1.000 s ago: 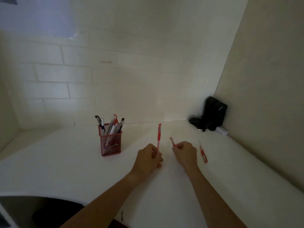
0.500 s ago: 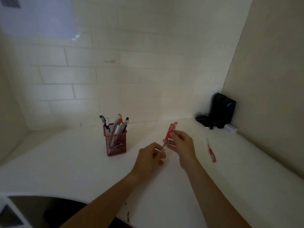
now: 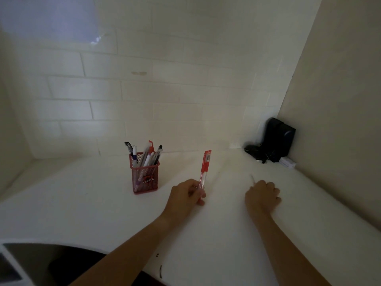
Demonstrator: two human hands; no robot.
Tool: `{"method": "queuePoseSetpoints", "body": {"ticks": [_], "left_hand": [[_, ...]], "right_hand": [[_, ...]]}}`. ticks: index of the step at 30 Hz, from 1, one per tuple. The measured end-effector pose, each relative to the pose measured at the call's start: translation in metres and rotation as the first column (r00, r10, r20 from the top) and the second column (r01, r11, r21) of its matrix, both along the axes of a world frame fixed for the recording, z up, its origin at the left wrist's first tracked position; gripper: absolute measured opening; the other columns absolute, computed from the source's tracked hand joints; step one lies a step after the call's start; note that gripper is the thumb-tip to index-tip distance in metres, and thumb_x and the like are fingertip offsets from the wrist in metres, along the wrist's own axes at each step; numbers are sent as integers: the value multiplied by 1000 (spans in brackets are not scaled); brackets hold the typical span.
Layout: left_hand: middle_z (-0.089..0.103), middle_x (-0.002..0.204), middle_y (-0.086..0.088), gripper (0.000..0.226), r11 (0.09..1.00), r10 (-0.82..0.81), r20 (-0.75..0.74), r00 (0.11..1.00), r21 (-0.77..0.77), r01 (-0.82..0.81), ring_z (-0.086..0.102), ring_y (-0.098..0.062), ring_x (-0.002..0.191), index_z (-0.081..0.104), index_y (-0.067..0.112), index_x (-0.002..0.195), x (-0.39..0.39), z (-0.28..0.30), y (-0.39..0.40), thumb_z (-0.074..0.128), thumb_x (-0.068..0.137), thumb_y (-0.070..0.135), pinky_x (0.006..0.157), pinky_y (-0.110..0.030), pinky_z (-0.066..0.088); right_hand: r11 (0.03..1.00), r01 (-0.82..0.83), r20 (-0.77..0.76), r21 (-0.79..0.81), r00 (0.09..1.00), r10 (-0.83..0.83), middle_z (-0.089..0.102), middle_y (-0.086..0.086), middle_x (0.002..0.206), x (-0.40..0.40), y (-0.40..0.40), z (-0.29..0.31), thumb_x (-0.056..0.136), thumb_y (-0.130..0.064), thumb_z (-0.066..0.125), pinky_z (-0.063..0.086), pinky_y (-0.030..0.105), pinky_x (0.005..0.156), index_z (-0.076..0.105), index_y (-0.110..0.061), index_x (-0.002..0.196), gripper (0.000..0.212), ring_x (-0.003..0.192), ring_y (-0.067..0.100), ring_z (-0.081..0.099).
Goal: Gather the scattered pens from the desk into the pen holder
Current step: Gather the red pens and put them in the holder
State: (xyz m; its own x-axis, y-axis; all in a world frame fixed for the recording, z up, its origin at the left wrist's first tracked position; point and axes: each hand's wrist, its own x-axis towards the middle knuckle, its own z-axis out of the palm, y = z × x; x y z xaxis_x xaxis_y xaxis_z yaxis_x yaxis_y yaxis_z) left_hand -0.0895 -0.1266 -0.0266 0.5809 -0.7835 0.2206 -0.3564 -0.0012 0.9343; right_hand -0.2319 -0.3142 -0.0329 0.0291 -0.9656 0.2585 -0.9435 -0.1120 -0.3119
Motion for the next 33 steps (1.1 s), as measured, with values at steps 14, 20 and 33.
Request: {"method": "queuePoseSetpoints", "body": {"ticks": [14,20,33], "left_hand": [[73,89,-6,6,984,175,26,984,-47,-174,73,-18,75,67,13,100,28,3,26,63,96,12,67,-20,60],[74,91,-7,8,984,165,17,986,-73,-164,73,-20,80,67,11,102,39,5,38,61,96,9,78,-37,63],[72,84,10,13,853,510,419,752,-358,-380,63,-4,73,71,22,99,41,76,63,60,97,27,70,-19,54]], "right_hand": [[612,-773,802,168,469,371,67,23,97,61,87,58,103,-3,38,63,34,58,61,-13,105,25,61,33,76],[463,-869,935,173,293,200,78,10,92,65,107,69,95,7,50,65,37,69,69,-6,111,29,79,38,77],[469,-845,872,-256,6,489,65,-6,72,106,149,124,97,-16,65,44,21,58,72,-11,105,11,64,11,53]]}}
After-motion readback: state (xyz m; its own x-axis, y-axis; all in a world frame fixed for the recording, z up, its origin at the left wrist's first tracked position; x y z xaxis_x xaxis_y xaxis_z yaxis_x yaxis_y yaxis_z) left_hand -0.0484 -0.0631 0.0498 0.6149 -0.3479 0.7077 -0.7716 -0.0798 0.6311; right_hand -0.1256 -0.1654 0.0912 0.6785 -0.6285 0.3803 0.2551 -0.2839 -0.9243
